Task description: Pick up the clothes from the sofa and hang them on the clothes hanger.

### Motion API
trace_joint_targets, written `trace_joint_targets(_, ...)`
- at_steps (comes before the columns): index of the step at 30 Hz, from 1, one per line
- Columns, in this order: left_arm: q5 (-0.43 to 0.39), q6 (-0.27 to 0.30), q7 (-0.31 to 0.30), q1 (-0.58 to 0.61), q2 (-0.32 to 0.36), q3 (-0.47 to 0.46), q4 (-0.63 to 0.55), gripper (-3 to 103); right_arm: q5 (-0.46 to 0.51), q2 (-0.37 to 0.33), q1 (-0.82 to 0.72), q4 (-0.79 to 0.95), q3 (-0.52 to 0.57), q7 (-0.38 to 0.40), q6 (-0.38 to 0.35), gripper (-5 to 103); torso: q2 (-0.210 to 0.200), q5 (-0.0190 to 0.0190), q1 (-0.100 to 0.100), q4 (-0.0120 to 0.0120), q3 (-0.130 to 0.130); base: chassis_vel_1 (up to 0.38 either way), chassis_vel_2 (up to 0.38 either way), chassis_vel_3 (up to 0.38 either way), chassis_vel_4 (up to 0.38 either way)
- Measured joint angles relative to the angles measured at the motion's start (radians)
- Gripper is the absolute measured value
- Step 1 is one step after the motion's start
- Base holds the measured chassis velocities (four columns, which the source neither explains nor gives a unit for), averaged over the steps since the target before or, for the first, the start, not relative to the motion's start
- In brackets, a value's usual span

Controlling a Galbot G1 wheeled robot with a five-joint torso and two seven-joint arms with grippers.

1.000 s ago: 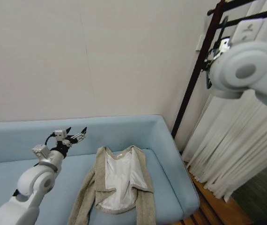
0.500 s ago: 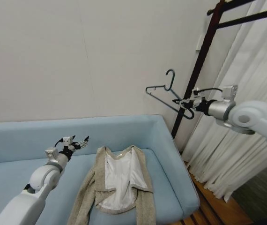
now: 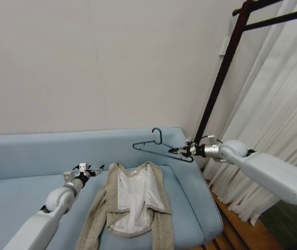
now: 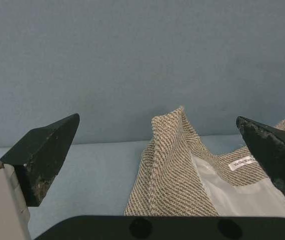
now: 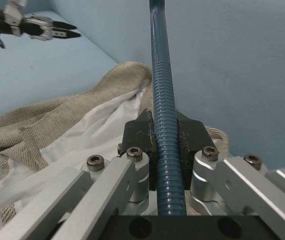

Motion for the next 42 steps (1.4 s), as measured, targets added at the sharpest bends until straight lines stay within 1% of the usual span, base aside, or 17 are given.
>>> trace_joint_targets(1, 0.000, 0.001, 0.002, -0.008, -0.007, -0.001, 0.029, 100, -0.010, 0.030, -0.007, -0.009, -0.003, 0.001, 0.005, 8, 0.000, 0.0000, 0.000, 0.0003, 0.000, 0.000, 0.000, 0.000, 0.000)
trace_joint_targets(2, 0.000, 0.001, 0.002, -0.008, -0.007, -0.001, 0.029, 100, -0.010, 0.030, -0.007, -0.009, -0.003, 0.001, 0.005, 8, 0.000, 0.0000, 0.000, 0.0003, 0.000, 0.000, 0.000, 0.000, 0.000)
trace_joint_targets(4, 0.001, 0.004, 0.005, -0.033, -0.022, 0.009, 0.083, 100, -0.019, 0.052, -0.027, -0.007, -0.001, 0.006, 0.009, 8, 0.000, 0.0003, 0.000, 0.0027, 0.000, 0.000, 0.000, 0.000, 0.000)
trace_joint_targets(7, 0.001, 0.005, 0.023, -0.088, -0.056, 0.053, 0.183, 100, -0.024, 0.043, -0.075, 0.028, 0.032, 0.020, 0.010, 8, 0.000, -0.0003, 0.000, 0.0023, 0.000, 0.000, 0.000, 0.000, 0.000)
trace_joint_targets(8, 0.001, 0.005, 0.023, -0.088, -0.056, 0.053, 0.183, 100, -0.024, 0.043, -0.075, 0.028, 0.032, 0.020, 0.010, 8, 0.000, -0.0003, 0.000, 0.0023, 0.000, 0.000, 0.000, 0.000, 0.000)
trace_joint_targets(10, 0.005, -0.006, 0.046, -0.124, -0.083, 0.080, 0.247, 100, -0.025, 0.028, -0.106, 0.055, 0.058, 0.035, 0.010, 8, 0.000, -0.0002, 0.000, 0.0010, 0.000, 0.000, 0.000, 0.000, 0.000)
trace_joint_targets(17, 0.021, -0.035, 0.129, -0.218, -0.170, 0.125, 0.371, 100, -0.024, -0.007, -0.178, 0.120, 0.120, 0.077, 0.008, 8, 0.000, 0.0000, 0.000, 0.0013, 0.000, 0.000, 0.000, 0.000, 0.000)
trace_joint_targets(23, 0.044, -0.041, 0.143, -0.295, -0.228, 0.152, 0.471, 100, -0.021, -0.007, -0.205, 0.133, 0.134, 0.113, 0.006, 8, 0.000, 0.0001, 0.000, 0.0014, 0.000, 0.000, 0.000, 0.000, 0.000)
trace_joint_targets(28, 0.052, -0.049, 0.160, -0.327, -0.241, 0.171, 0.531, 100, -0.017, -0.006, -0.217, 0.134, 0.139, 0.128, 0.006, 8, 0.000, 0.0002, 0.000, 0.0015, 0.000, 0.000, 0.000, 0.000, 0.000)
trace_joint_targets(29, 0.055, -0.052, 0.166, -0.335, -0.244, 0.177, 0.548, 102, -0.016, -0.007, -0.218, 0.134, 0.140, 0.130, 0.006, 8, 0.000, 0.0002, 0.000, 0.0016, 0.000, 0.000, 0.000, 0.000, 0.000)
trace_joint_targets(31, 0.060, -0.059, 0.174, -0.350, -0.251, 0.184, 0.580, 93, -0.014, -0.008, -0.218, 0.134, 0.142, 0.134, 0.007, 8, 0.000, 0.0002, 0.000, 0.0017, 0.000, 0.000, 0.000, 0.000, 0.000)
trace_joint_targets(34, 0.062, -0.069, 0.184, -0.363, -0.260, 0.191, 0.609, 88, -0.013, -0.011, -0.218, 0.134, 0.143, 0.137, 0.008, 8, 0.000, 0.0001, 0.000, 0.0016, 0.000, 0.000, 0.000, 0.000, 0.000)
trace_joint_targets(37, 0.066, -0.076, 0.192, -0.370, -0.269, 0.197, 0.621, 72, -0.013, -0.014, -0.225, 0.133, 0.153, 0.142, 0.009, 8, 0.000, 0.0000, 0.000, 0.0016, 0.000, 0.000, 0.000, 0.000, 0.000)
trace_joint_targets(38, 0.066, -0.076, 0.192, -0.370, -0.269, 0.197, 0.621, 72, -0.013, -0.014, -0.225, 0.133, 0.153, 0.142, 0.009, 8, 0.000, 0.0000, 0.000, 0.0016, 0.000, 0.000, 0.000, 0.000, 0.000)
trace_joint_targets(40, 0.067, -0.076, 0.193, -0.372, -0.273, 0.201, 0.623, 60, -0.013, -0.018, -0.238, 0.134, 0.162, 0.148, 0.010, 8, 0.000, 0.0001, 0.000, 0.0016, 0.000, 0.000, 0.000, 0.000, 0.000)
trace_joint_targets(41, 0.067, -0.076, 0.193, -0.373, -0.275, 0.204, 0.627, 60, -0.013, -0.020, -0.246, 0.136, 0.168, 0.150, 0.011, 8, 0.000, 0.0001, 0.000, 0.0016, 0.000, 0.000, 0.000, 0.000, 0.000)
trace_joint_targets(42, 0.067, -0.077, 0.195, -0.374, -0.277, 0.208, 0.632, 55, -0.013, -0.022, -0.256, 0.140, 0.176, 0.151, 0.012, 8, 0.000, 0.0001, 0.000, 0.0015, 0.000, 0.000, 0.000, 0.000, 0.000)
